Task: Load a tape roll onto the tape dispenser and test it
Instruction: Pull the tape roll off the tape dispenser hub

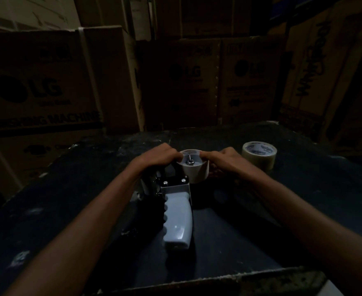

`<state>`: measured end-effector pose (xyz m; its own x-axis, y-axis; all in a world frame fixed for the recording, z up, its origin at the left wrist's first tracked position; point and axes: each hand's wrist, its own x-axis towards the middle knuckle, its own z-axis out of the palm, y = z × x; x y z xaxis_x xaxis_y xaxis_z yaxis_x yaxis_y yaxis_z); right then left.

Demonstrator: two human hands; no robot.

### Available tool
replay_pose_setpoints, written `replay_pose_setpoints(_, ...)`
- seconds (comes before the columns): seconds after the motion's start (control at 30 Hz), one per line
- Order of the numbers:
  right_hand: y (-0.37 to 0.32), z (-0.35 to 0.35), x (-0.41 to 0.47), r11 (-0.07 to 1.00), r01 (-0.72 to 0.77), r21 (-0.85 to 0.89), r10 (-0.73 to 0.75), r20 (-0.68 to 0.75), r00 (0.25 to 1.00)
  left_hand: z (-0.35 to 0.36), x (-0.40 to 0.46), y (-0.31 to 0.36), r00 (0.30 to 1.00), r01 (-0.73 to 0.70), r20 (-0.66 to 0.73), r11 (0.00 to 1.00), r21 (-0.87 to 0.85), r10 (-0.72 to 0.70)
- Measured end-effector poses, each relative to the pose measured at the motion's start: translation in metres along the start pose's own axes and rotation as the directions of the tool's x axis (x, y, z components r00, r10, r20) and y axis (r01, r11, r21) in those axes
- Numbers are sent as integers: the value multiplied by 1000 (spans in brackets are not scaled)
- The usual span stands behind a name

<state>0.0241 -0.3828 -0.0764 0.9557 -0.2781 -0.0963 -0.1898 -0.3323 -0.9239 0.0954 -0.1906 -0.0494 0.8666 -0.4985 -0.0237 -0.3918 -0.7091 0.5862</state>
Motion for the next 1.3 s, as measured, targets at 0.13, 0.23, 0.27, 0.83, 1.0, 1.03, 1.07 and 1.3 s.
replay_pose_setpoints(0.13,-2,-1,0,997,27,-66,-27,-7,1000,1,6,-2,997,68,-38,996,-62,-71)
replay_pose_setpoints(0.23,-2,-2,-1,997,61,-54,-62,-12,998,3,8,-5,997,58,-50,990,-128,-65)
replay_pose_setpoints(0.27,-2,-3,-1,997,71,-40,-72,-16,997,4,9,-6,995,59,-65,987,-150,-69)
replay_pose_setpoints(0.83,26,2,-19,827,532,-181,-519,119,847,4,-2,-21,994,-108,-23,942,-318,106)
replay_pose_setpoints(1.0,25,2,-25,793,555,-250,-565,37,824,8,-7,-11,994,-100,12,945,-312,109)
replay_pose_setpoints(1.03,25,2,-26,789,561,-251,-573,31,819,8,-8,-9,996,-78,24,948,-308,90)
replay_pose_setpoints(1.07,26,3,-26,786,567,-246,-580,25,814,8,-10,-7,996,-70,33,951,-302,84)
replay_pose_setpoints(1.3,27,5,-29,798,577,-173,-587,-10,810,7,-23,3,998,-71,-23,933,-354,67)
